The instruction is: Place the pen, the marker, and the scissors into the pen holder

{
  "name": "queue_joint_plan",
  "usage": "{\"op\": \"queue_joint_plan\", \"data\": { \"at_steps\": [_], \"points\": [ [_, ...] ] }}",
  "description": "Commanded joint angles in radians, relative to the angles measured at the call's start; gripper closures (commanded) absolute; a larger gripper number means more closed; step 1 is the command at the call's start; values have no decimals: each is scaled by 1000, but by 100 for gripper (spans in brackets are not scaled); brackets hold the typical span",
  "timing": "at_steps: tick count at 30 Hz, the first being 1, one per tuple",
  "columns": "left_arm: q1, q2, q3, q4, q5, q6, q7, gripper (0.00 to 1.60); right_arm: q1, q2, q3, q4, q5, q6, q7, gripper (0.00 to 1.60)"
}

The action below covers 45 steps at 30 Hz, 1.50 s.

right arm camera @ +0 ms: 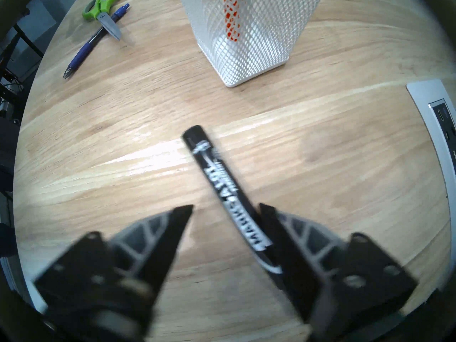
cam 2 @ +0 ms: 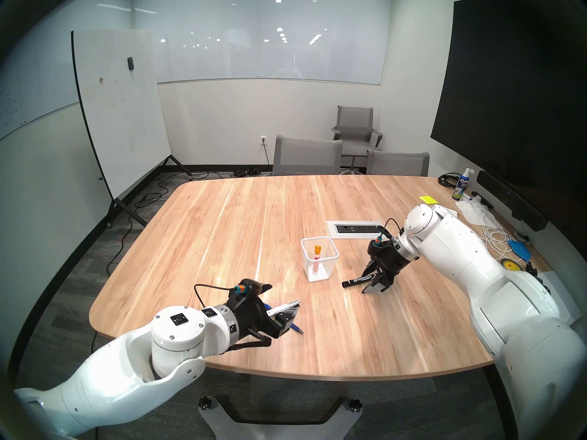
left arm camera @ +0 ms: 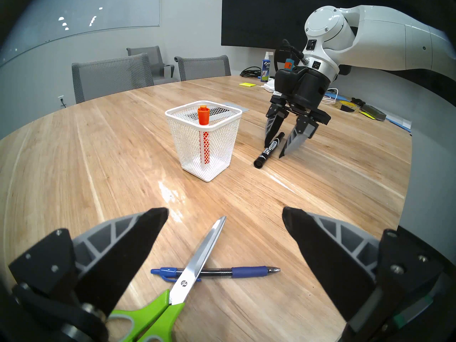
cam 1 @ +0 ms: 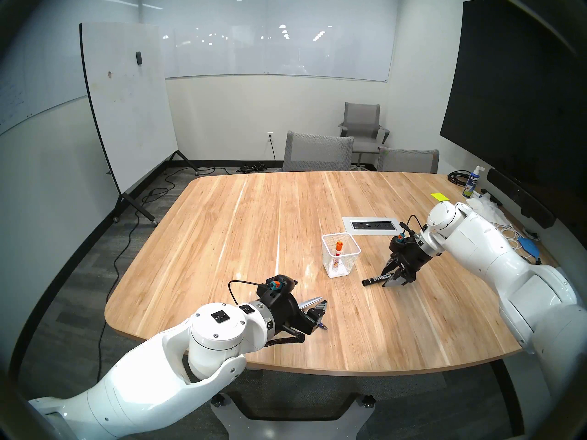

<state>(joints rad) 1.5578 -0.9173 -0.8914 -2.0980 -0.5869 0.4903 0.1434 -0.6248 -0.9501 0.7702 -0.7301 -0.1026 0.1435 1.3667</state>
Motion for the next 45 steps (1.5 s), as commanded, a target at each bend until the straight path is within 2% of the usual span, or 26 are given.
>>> {"op": "queue_joint_plan", "data": {
  "at_steps": [1, 9, 10, 13, 15, 17, 20, 25, 29, 31, 32, 33, 35, 37, 38, 39, 41, 44, 45],
  "points": [
    [-2, -4, -2, -16, 1, -7, 1, 0, -2, 15, 6, -38, 2, 7, -4, 87],
    [-2, -4, -2, -16, 1, -7, 1, 0, -11, 24, 9, -58, 4, 13, -6, 77],
    [-2, -4, -2, -16, 1, -7, 1, 0, -14, 26, 9, -63, 4, 13, -7, 69],
    [-2, -4, -2, -16, 1, -7, 1, 0, -16, 29, 9, -68, 4, 14, -7, 61],
    [-2, -4, -2, -16, 1, -7, 1, 0, -19, 32, 10, -73, 4, 14, -8, 46],
    [-2, -4, -2, -16, 1, -7, 1, 0, -22, 35, 10, -77, 4, 15, -9, 43],
    [-2, -4, -2, -16, 1, -7, 1, 0, -24, 38, 10, -82, 3, 16, -10, 45],
    [-2, -4, -2, -16, 1, -7, 1, 0, -32, 46, 10, -99, 1, 19, -13, 71],
    [-2, -4, -2, -16, 1, -7, 1, 0, -38, 50, 9, -107, -1, 19, -15, 59],
    [-2, -4, -2, -16, 1, -7, 1, 0, -41, 51, 9, -109, -1, 20, -18, 70],
    [-2, -4, -2, -16, 1, -7, 1, 0, -42, 52, 9, -110, -1, 20, -18, 82],
    [-2, -4, -2, -16, 1, -7, 1, 0, -42, 52, 9, -110, -1, 20, -18, 83],
    [-2, -4, -2, -16, 1, -7, 1, 0, -42, 53, 9, -109, -1, 18, -18, 82],
    [-2, -4, -2, -16, 1, -7, 1, 0, -44, 54, 10, -110, -1, 16, -19, 54],
    [-2, -4, -2, -16, 1, -7, 1, 0, -45, 55, 10, -111, -1, 15, -19, 45],
    [-2, -4, -2, -16, 1, -7, 1, 0, -46, 55, 10, -111, -1, 14, -20, 44],
    [-2, -4, -2, -16, 1, -7, 1, 0, -48, 57, 10, -114, -1, 13, -21, 48],
    [-2, -4, -2, -16, 1, -7, 1, 0, -53, 59, 10, -117, 0, 8, -22, 68],
    [-2, -4, -2, -16, 1, -7, 1, 0, -55, 60, 10, -118, 0, 7, -23, 69]
  ]
}}
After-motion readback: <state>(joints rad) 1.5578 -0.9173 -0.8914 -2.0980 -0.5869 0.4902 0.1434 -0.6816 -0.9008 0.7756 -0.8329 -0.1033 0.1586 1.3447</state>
